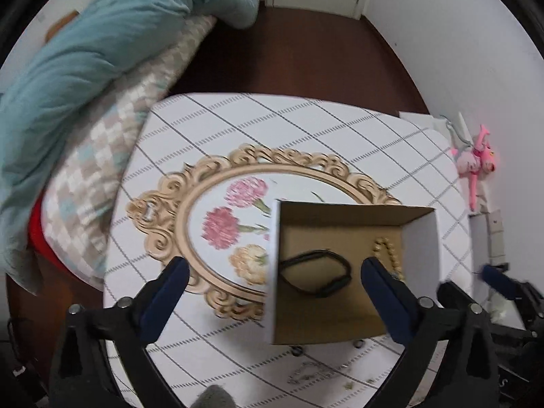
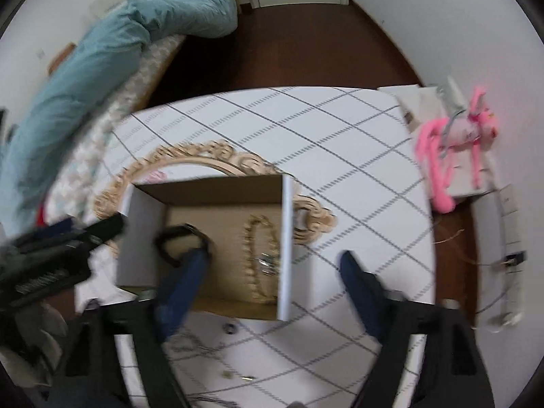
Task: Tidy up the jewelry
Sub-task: 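Carry both bracelets into the white box and open both tools, then lift both tools out of the box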
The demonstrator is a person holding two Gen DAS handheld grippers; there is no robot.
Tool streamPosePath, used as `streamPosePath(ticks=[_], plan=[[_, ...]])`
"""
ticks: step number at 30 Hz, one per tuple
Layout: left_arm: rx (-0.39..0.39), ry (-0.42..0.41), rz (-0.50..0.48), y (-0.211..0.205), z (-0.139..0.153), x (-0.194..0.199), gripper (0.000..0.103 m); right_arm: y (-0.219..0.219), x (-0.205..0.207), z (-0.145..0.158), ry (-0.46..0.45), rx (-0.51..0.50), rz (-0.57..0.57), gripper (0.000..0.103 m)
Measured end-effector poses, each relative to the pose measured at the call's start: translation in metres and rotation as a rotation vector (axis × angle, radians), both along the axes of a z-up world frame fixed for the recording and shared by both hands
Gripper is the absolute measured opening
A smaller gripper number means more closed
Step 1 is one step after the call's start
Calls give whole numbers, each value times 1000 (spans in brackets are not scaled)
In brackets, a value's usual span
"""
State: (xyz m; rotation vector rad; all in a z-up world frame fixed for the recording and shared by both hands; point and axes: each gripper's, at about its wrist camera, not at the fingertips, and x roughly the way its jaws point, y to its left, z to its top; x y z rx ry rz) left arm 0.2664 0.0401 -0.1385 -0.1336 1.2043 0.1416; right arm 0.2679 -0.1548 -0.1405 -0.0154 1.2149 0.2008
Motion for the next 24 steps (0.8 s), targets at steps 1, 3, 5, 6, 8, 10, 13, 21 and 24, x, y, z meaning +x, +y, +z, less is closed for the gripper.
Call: streamPosePath(ticks=[1, 3, 5, 6, 8, 10, 13, 21, 24], plan=[[26, -10, 1, 0, -1, -3, 103, 1, -2, -3, -1, -27, 0, 95], [50, -20, 0, 1, -5, -8, 103, 2, -6, -10, 2, -67, 3, 99], [64, -16, 0, 1, -9, -14, 103, 1, -10, -16, 6, -88, -3, 102], [68, -17, 3, 1, -11, -16, 103, 1, -12, -17, 1, -97, -4, 102], [64, -11, 11, 1, -13, -21, 103, 0, -15, -17, -13, -114, -15, 102], [59, -15, 16, 0, -13, -25, 103, 0, -18, -16, -27, -125, -20, 102], [61, -29, 17, -3, -9, -31, 103, 0, -23, -11, -47, -143, -30, 102], [62, -90, 28, -10, 19, -56, 103, -9, -44, 27, -139, -152, -72, 102], [67, -124, 29, -13, 34, -67, 103, -12, -56, 47, -185, -148, -84, 102]])
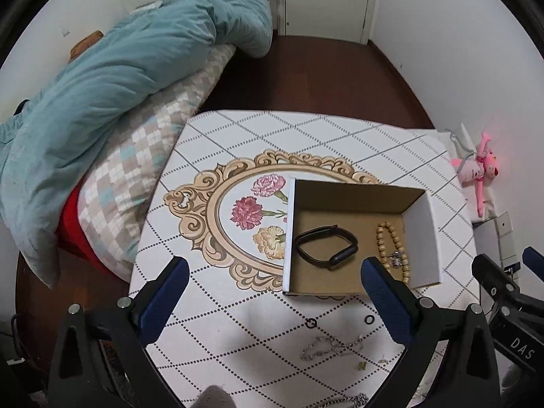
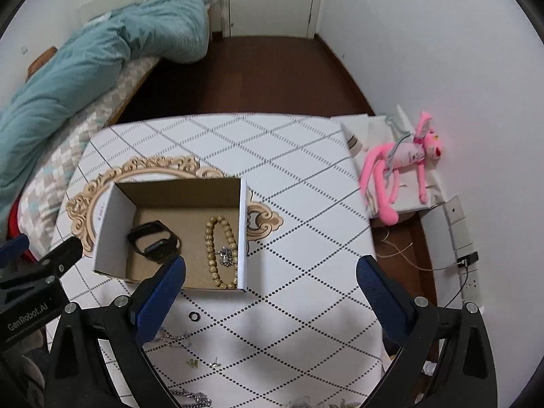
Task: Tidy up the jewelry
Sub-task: 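Lift both tools out of the box, then grasp the silver chain bracelet with the right tool while the left tool grasps the silver necklace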
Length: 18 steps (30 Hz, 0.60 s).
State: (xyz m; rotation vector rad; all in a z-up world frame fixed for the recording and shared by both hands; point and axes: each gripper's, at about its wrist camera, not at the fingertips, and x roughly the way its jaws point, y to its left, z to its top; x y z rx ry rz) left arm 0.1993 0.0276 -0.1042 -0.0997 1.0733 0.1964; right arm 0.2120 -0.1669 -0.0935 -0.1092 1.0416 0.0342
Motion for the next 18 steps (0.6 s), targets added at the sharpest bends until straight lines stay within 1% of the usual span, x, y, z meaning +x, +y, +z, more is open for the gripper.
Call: streamPosePath(ticks=[2, 7, 11, 13, 14, 16, 18], plan=[[8, -21, 2, -1, 10, -8, 103, -1, -8, 11, -28, 1, -4, 102], [-2, -58, -1, 0, 33, -26, 103, -3, -27, 37, -76, 27, -9, 102], [-3, -61, 1, 2, 43, -41, 103, -5, -45, 49, -88, 67, -10, 102], [16, -47, -1, 3, 40, -49, 103, -5, -54, 46, -68, 84, -8, 102], [27, -41, -5, 3, 37, -54, 103, -6, -60, 40, -44, 94, -7, 102], [42, -27, -4, 5, 26, -65, 103, -6, -70, 22, 1, 102, -3, 101], [57, 8, -7, 7, 5, -77, 103, -4, -83, -6, 63, 107, 3, 101]])
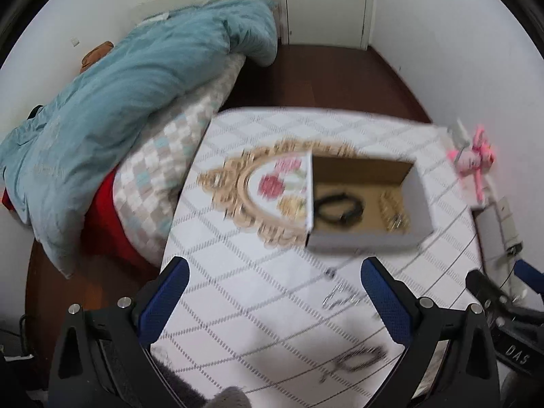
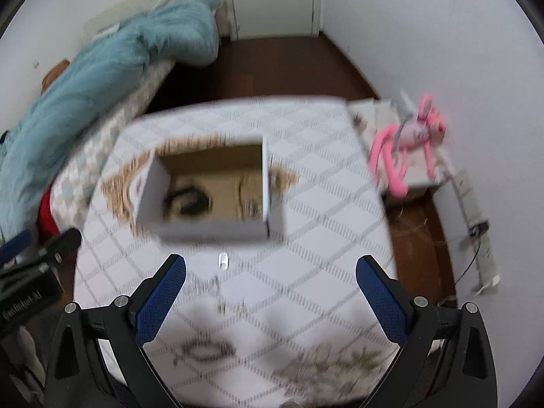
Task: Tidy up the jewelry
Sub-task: 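Grasp the silver chain bracelet with the right tool while the left tool grasps the silver necklace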
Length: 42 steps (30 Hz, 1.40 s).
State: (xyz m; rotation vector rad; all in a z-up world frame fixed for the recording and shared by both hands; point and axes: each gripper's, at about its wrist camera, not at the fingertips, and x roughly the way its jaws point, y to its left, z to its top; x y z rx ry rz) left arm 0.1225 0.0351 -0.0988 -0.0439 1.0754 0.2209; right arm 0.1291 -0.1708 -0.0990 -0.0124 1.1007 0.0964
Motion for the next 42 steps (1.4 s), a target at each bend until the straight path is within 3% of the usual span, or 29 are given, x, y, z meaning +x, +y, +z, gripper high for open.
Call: streamPosePath(ticks=[2, 4, 8, 12, 14, 17, 18, 19, 23, 29, 35, 38, 40, 42], plan=[[10, 44, 4, 2, -21, -10, 103, 2, -12, -29, 70, 17, 12, 99], [7, 104, 15, 6, -49, -19, 103, 7, -24, -62, 145, 28, 24, 87], [23, 172, 25, 11, -82, -33, 103, 14, -41, -114, 244, 52, 38, 77], [31, 220, 29, 14, -106, -40, 103, 19, -53, -138, 276, 70, 43, 65], [33, 231, 29, 14, -112, -42, 103, 22, -56, -138, 248, 55, 52, 59], [29, 238, 32, 14, -117, -41, 103, 27, -60, -137, 215, 22, 71, 40], [27, 238, 32, 14, -117, -40, 103, 29, -60, -137, 207, 4, 82, 22], [24, 236, 31, 13, -117, -39, 103, 31, -59, -137, 203, -2, 95, 14], [17, 221, 21, 9, -115, -34, 103, 19, -56, -133, 203, 57, 67, 13], [-44, 202, -11, -1, -116, -17, 103, -37, -41, -113, 152, 112, -61, 12], [-88, 214, -116, -28, -128, 9, 102, -87, -23, -112, 147, 114, -173, 12], [-81, 218, -159, -41, -134, 19, 97, -91, -12, -118, 156, 123, -203, 12], [-68, 226, -182, -49, -139, 24, 80, -90, -9, -121, 165, 130, -214, 12], [-67, 218, -192, -53, -140, 26, 79, -88, -6, -125, 173, 137, -221, 12]])
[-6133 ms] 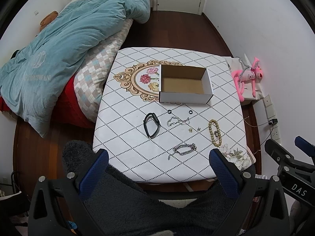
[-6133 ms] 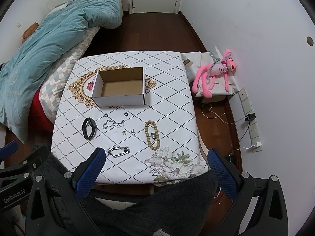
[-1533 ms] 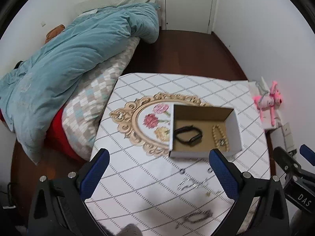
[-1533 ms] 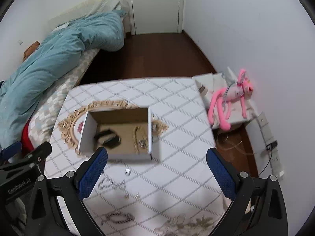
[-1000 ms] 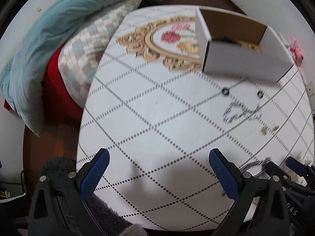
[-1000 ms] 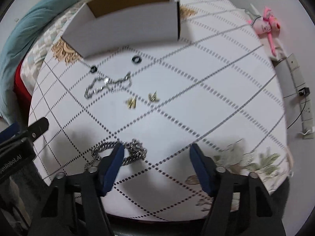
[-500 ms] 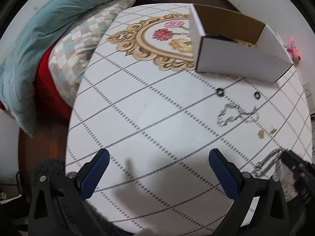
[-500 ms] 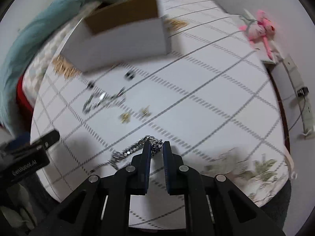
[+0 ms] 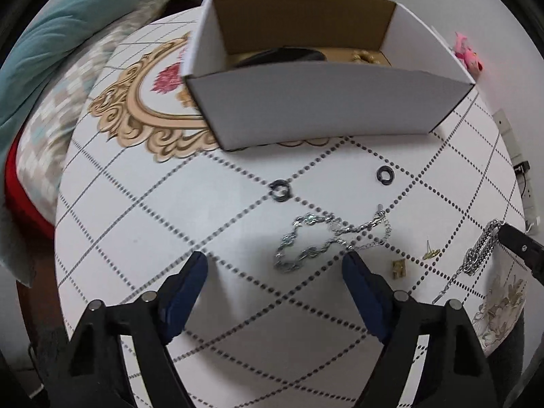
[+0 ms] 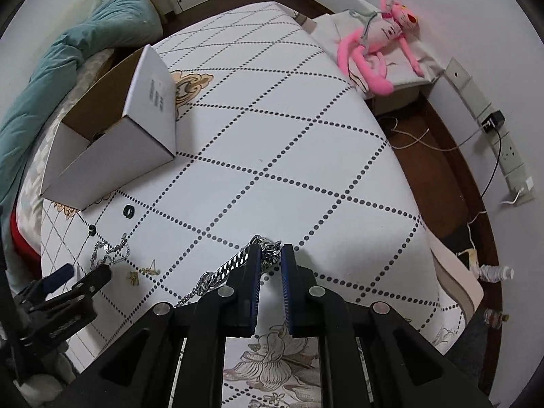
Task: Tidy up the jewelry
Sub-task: 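Grasp the silver chain bracelet with the right tool while the left tool grasps the silver necklace, then carry both silver chains into the white box and open both tools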
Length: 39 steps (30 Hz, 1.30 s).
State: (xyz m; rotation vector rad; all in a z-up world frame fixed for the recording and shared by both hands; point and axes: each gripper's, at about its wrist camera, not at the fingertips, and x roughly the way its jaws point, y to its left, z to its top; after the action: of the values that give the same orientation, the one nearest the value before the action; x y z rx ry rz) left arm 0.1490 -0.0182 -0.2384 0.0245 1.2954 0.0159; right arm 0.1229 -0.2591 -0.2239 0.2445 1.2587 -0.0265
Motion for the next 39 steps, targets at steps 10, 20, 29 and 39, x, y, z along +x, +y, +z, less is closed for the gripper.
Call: streamPosePath(ticks=[10, 20, 29, 39], plan=[[-72, -32, -68, -17, 9, 14, 5, 2, 4, -6, 12, 18, -1, 12], [-201, -60, -22, 1, 31, -2, 4, 16, -2, 19, -23, 117, 69, 12], [-271, -127, -22, 15, 73, -17, 4, 31, 0, 64, -90, 211, 134, 12], [-382, -262, -48, 23, 158, 9, 4, 53, 28, 146, -236, 283, 224, 12]])
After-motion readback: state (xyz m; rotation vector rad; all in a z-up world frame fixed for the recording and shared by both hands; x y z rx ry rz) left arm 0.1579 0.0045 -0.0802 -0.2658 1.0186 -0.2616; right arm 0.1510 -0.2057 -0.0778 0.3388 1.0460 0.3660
